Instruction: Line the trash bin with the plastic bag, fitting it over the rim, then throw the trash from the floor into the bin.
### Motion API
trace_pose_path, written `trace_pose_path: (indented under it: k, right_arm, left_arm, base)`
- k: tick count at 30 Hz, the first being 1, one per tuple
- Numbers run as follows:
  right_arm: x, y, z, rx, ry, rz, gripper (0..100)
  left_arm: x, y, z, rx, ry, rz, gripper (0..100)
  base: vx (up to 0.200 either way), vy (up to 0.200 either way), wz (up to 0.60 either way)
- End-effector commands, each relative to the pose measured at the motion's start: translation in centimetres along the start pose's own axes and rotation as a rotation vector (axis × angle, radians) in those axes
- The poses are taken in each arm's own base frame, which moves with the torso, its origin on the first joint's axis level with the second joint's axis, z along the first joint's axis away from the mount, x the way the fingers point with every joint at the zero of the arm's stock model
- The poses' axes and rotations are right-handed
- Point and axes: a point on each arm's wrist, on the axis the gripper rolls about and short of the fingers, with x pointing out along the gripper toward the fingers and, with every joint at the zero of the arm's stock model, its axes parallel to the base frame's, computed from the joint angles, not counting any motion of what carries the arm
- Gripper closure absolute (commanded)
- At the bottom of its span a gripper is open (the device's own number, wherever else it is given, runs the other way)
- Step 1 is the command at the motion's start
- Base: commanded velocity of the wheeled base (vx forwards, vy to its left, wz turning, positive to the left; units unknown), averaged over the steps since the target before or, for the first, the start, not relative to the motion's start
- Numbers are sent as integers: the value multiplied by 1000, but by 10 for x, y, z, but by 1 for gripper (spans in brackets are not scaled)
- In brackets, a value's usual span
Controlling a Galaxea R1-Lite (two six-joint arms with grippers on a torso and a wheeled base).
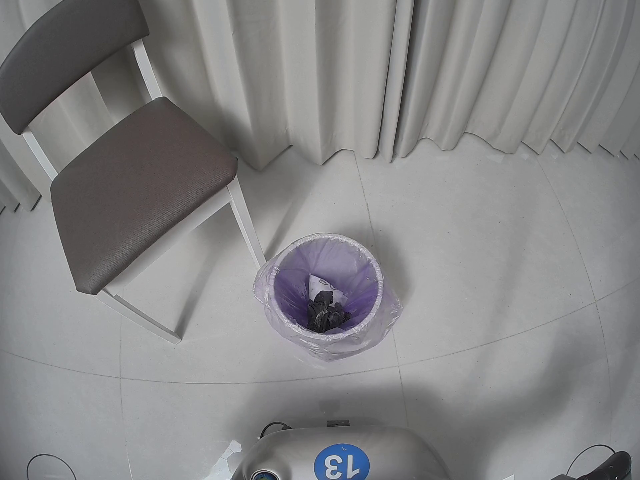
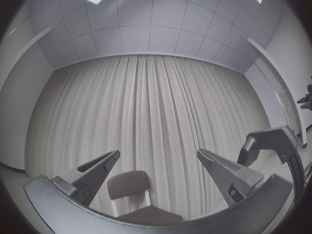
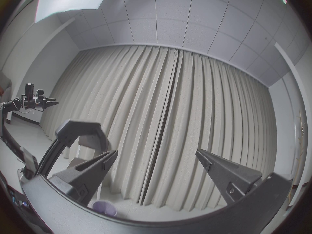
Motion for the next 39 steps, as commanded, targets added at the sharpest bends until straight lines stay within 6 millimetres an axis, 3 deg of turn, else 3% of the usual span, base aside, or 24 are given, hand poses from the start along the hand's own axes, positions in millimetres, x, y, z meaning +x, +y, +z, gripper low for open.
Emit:
trace_pose_path:
  k: [1, 5, 8, 9, 11, 16, 20, 26, 35, 39]
  right_arm:
    - [16, 0, -14, -32, 15, 0, 0]
    - [38, -1, -36, -10, 49, 8, 0]
    - [68, 1, -72, 35, 59, 10, 0]
    - [68, 1, -72, 35, 59, 10, 0]
    - [87, 2, -100, 66, 26, 23, 0]
    - [97, 11, -144, 101, 82, 94, 0]
    - [100, 16, -172, 144, 151, 105, 0]
    - [100, 23, -209, 143, 101, 90, 0]
    - [99, 25, -215, 154, 44, 74, 0]
    - [95, 29, -231, 154, 52, 68, 0]
  left_arm:
    - [6, -2, -23, -6, 2, -5, 0]
    - [12, -3, -43, 6, 1, -3, 0]
    - [18, -5, -76, 24, 9, 3, 0]
    - [18, -5, -76, 24, 9, 3, 0]
    - [18, -7, -106, 78, -1, 6, 0]
    - [9, -13, -157, 95, 65, -11, 0]
    - [5, -14, -169, 81, 104, -17, 0]
    - [1, -15, -183, 73, 150, -22, 0]
    - [-6, -17, -202, 38, 217, -27, 0]
    - [-14, -19, -218, 25, 267, -29, 0]
  base:
    - [0, 0, 0]
    - [0, 0, 0]
    - [0, 0, 0]
    - [0, 0, 0]
    - [0, 0, 0]
    - [0, 0, 0]
    - [0, 0, 0]
    - [0, 0, 0]
    - [0, 0, 0]
    - [0, 0, 0]
